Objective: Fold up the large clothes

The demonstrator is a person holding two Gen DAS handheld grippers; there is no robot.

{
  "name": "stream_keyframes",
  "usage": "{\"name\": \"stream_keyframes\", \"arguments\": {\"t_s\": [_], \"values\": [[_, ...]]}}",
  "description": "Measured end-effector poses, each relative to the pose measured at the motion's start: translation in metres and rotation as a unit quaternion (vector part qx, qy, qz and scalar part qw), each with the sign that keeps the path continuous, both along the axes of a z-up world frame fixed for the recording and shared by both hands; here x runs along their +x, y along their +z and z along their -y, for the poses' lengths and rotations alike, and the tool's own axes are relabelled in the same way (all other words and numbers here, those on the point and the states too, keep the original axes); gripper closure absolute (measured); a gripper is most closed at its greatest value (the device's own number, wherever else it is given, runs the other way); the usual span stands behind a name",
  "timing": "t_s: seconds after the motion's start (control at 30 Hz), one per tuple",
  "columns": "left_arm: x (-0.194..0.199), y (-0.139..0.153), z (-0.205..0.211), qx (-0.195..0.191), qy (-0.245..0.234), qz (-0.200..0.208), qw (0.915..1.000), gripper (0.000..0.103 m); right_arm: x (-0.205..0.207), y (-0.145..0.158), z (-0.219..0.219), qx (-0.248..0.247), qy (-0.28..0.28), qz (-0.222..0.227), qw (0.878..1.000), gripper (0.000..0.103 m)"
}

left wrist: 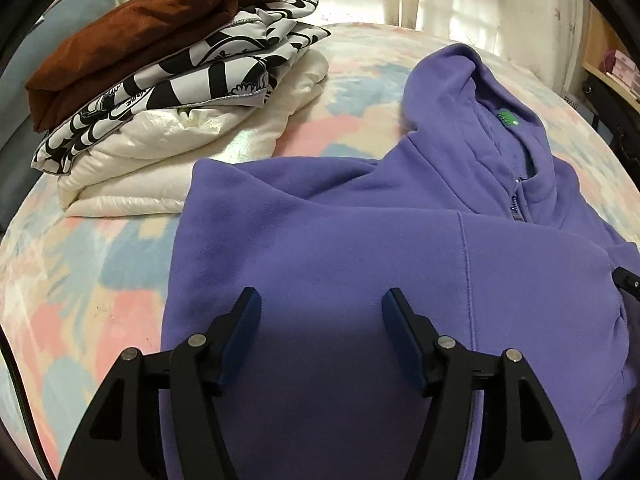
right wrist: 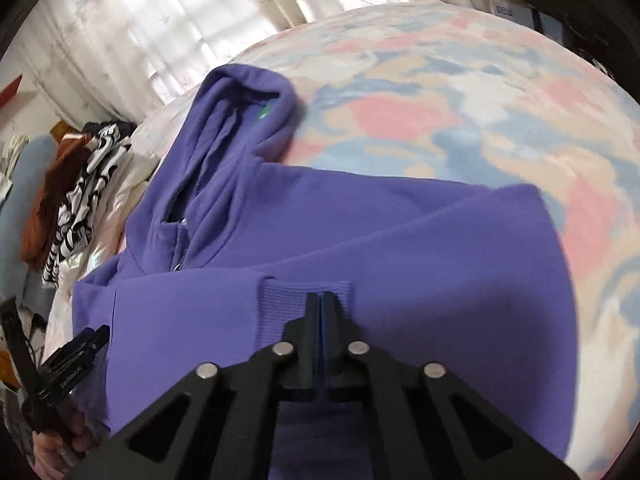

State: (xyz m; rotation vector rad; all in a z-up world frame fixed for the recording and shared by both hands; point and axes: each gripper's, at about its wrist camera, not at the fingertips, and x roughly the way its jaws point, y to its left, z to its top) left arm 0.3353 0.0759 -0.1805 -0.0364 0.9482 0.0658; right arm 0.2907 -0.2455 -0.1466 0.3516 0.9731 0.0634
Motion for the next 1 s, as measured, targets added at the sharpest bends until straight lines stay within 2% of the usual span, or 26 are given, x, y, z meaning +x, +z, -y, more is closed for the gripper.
{"name": "stream_keyframes", "arguments": {"t_s": [0.1, 0.2, 0.3, 0.6, 0.67, 0.8, 0.93, 1.0], "values": [[-0.003, 0.002, -0.001, 0.001, -0.003, -0.003, 1.0, 0.037, -0.011, 0.006, 0.007, -0.021, -0.004, -0.006, 1.0, 0.101], [-0.012, 0.007, -0.001, -0.007, 0.0, -0.012, 0.9999, 0.03, -0.02, 0.01, 0.013, -0.013, -0.006, -0.006, 1.0, 0.101], [-0.026, 0.017, 0.0, -0.008, -0.009, -0.018, 0.9998, 0.029, -0.035, 0.017, 0.013, -0.007, -0.003, -0.005, 1.0, 0.101], [-0.089, 0.058, -0.003, -0.004, -0.021, 0.007, 0.9997, 0.021, -0.081, 0.044, -0.004, 0.013, 0.014, 0.005, 1.0, 0.099], [-0.105, 0.064, -0.006, -0.003, -0.023, 0.007, 0.9997, 0.021, -0.095, 0.047, -0.011, 0.017, 0.019, 0.002, 1.0, 0.093], [-0.142, 0.075, -0.013, 0.002, -0.026, 0.012, 0.9996, 0.021, -0.126, 0.057, -0.021, 0.017, 0.029, 0.007, 0.999, 0.071], [-0.181, 0.086, -0.025, 0.002, -0.026, 0.021, 0.9994, 0.02, -0.162, 0.068, -0.027, 0.013, 0.037, 0.018, 0.999, 0.069], [-0.2, 0.089, -0.03, -0.001, -0.029, 0.021, 0.9994, 0.019, -0.18, 0.073, -0.027, 0.017, 0.041, 0.024, 0.999, 0.06]]}}
